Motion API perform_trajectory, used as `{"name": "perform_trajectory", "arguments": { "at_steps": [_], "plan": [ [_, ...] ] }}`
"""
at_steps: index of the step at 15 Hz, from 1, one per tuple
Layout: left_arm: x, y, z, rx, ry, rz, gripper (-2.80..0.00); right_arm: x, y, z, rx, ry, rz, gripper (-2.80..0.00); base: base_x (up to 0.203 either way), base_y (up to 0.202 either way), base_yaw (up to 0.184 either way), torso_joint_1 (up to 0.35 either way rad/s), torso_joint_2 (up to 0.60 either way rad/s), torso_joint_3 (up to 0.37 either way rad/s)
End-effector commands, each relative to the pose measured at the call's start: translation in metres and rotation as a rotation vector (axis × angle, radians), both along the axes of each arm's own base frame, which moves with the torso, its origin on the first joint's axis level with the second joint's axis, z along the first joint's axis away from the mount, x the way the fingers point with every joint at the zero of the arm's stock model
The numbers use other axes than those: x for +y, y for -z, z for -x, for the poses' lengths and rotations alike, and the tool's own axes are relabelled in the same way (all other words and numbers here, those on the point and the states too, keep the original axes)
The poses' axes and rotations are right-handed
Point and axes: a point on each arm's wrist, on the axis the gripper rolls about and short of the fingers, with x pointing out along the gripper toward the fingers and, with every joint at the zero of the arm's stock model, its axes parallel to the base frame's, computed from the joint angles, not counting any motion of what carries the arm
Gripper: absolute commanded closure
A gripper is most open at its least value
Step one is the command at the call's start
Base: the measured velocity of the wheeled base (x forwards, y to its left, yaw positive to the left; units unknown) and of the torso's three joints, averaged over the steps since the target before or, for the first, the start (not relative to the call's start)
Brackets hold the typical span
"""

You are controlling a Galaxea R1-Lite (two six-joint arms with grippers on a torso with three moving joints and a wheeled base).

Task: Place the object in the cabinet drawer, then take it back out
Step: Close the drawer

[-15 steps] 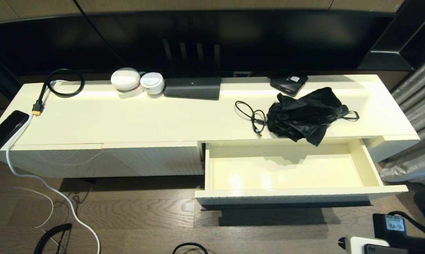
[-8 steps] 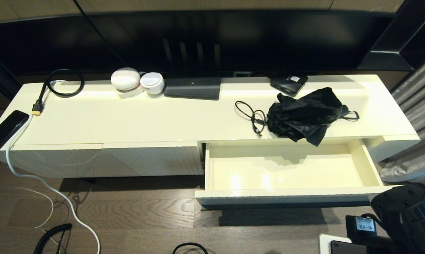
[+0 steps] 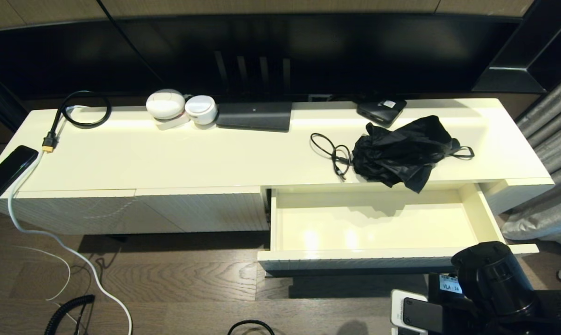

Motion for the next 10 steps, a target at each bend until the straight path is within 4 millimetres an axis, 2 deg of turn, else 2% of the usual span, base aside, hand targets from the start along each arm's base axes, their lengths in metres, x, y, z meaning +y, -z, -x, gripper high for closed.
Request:
{"name": "perform_trajectory", "arguments": {
  "at_steps": [1,10],
  "plan": [
    [0.0,0.0,0.0,0.002,-0.001,0.001,0.0,0.003,0.009,-0.006,0.016,0.003,0.018,0.0,0.0,0.0,0.0,0.0,0.0,0.0],
    [0.0,0.0,0.0,0.0,-0.002,0.001,0.0,0.014,0.029,-0.03,-0.118,0.096,0.016,0.0,0.0,0.0,0.0,0.0,0.0,0.0]
  ]
}}
